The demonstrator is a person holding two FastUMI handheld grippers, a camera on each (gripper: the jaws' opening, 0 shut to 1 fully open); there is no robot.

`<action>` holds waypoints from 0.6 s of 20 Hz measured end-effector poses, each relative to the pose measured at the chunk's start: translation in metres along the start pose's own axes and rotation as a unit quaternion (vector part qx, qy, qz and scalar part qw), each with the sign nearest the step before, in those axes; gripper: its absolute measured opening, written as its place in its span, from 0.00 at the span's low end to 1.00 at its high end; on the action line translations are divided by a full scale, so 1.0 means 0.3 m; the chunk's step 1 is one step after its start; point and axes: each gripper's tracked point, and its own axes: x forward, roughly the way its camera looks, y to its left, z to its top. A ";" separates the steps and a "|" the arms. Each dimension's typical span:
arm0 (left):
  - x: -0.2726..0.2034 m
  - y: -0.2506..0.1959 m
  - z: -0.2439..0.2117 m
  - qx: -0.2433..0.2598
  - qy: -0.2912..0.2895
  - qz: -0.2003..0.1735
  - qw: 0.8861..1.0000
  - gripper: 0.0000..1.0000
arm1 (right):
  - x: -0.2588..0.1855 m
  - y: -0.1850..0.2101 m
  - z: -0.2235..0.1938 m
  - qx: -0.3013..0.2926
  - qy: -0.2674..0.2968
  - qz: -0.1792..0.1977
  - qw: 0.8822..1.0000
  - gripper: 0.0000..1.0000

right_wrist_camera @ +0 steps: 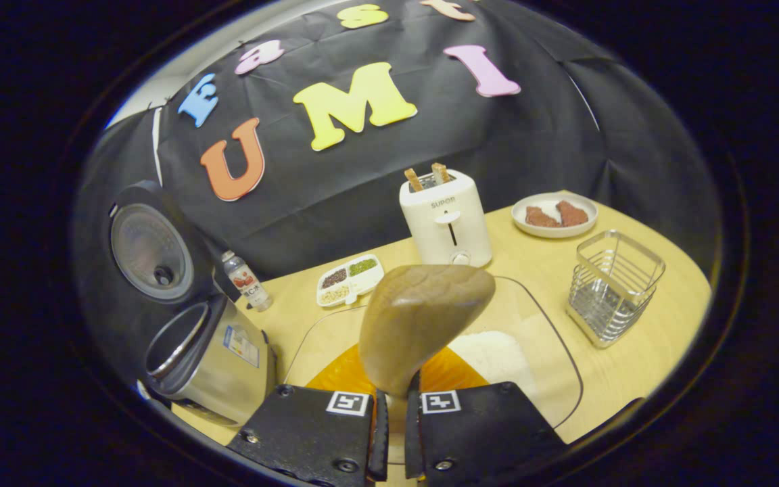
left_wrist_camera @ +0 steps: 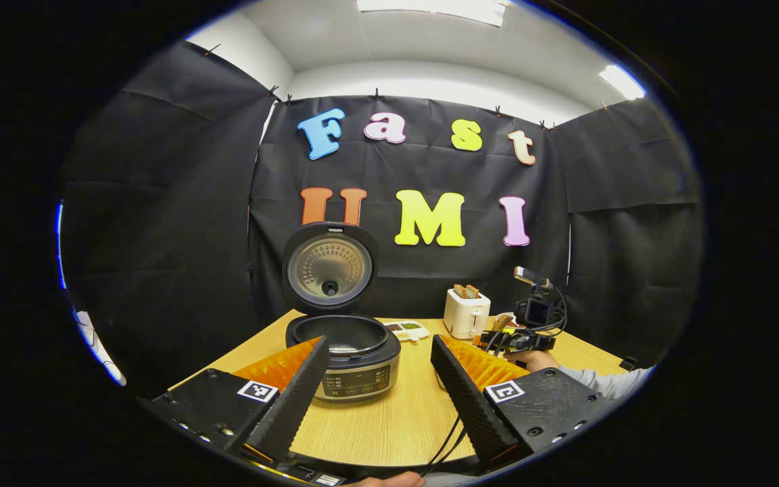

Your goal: Close the left gripper, press the button to open the rice cooker; take a wooden spoon from the chopstick holder with the right hand, scoop a spoonful of rice and pour it into the rice cooker, then put the wooden spoon back into the chopstick holder.

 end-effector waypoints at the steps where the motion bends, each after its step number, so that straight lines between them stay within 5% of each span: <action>1: 0.001 0.000 -0.001 -0.001 0.002 0.000 1.000 0.96 | 0.004 -0.011 0.003 0.028 0.010 0.007 1.000 0.15; 12: 0.012 -0.029 0.003 0.028 0.006 0.000 1.000 0.96 | -0.126 -0.067 0.236 0.196 -0.060 0.075 0.976 0.14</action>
